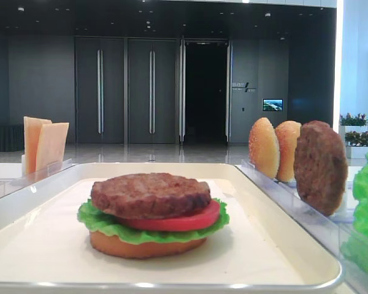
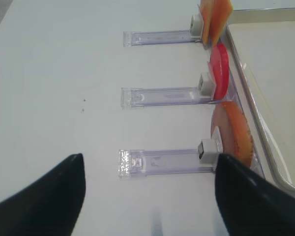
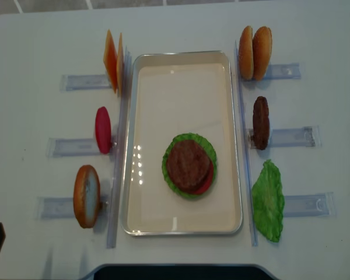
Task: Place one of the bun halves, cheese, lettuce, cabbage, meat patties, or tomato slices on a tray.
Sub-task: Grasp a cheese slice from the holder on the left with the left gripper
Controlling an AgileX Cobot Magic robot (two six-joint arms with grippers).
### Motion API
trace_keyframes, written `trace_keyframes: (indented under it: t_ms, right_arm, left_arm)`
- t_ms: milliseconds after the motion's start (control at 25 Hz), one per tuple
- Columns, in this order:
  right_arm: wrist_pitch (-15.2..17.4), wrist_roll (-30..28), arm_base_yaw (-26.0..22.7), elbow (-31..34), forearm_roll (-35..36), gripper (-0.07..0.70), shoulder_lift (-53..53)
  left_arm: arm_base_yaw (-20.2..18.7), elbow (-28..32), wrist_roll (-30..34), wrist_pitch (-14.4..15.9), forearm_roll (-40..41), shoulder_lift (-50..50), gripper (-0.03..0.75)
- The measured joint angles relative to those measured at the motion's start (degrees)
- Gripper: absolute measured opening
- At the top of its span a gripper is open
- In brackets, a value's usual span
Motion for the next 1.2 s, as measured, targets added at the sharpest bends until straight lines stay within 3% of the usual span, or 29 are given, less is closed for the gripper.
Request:
trace_keyframes:
  t_ms: [1000,1200]
  right_arm:
    - [0.1,0.0,0.0,0.0,0.0,0.365,0.0]
    - [0.1,0.0,0.0,0.0,0.0,0.365,0.0]
  left_arm:
    - [0.0,0.0,0.0,-0.1,1.9,0.2,0.629]
    - [0.0,-2.5,-0.9,0.5,5.1,7.4,0.629]
